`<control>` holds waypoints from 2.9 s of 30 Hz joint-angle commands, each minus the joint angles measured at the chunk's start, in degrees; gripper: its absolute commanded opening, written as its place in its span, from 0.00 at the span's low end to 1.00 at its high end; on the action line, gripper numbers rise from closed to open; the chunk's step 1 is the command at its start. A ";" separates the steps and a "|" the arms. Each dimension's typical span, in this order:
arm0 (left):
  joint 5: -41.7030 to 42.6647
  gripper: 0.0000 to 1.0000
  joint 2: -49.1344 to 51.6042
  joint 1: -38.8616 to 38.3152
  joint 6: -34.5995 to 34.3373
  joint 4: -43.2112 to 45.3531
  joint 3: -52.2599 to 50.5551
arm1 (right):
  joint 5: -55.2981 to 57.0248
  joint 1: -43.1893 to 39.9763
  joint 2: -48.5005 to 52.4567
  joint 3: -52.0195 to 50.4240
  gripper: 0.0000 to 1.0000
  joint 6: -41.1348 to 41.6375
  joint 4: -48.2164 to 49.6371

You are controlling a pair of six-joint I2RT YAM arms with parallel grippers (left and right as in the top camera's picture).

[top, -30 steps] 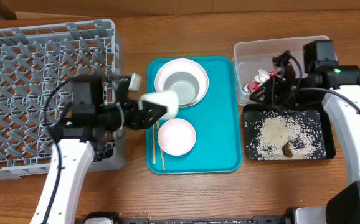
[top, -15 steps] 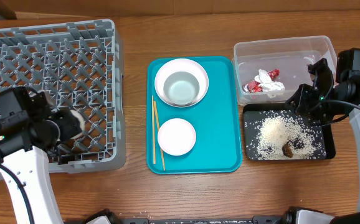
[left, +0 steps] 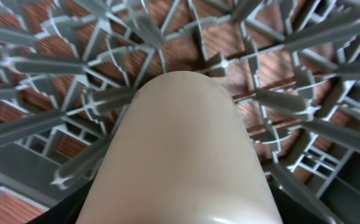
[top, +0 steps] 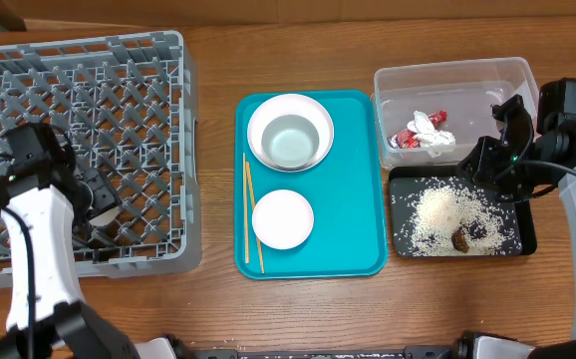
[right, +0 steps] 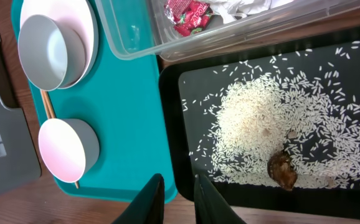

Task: Sort waste into correct bins and load items into the dishwasher
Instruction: 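Release the cup from the right gripper and carry it left into the rack, then reach the left gripper to the pink bowl and grip its rim, then carry the pink bowl left over the dish rack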

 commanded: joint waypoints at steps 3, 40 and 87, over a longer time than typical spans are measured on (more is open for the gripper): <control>1.01 1.00 0.87 0.24 -0.83 -0.22 1.51 | 0.44 0.20 -0.55 0.63 0.19 -0.39 0.13; 16.02 0.50 22.53 -61.64 -0.44 -2.51 10.69 | -2.62 0.20 -0.52 0.63 1.00 -0.33 0.57; 65.94 0.04 22.91 -1.70 32.04 -18.75 33.40 | -2.58 0.20 -0.52 0.57 1.00 -0.37 0.28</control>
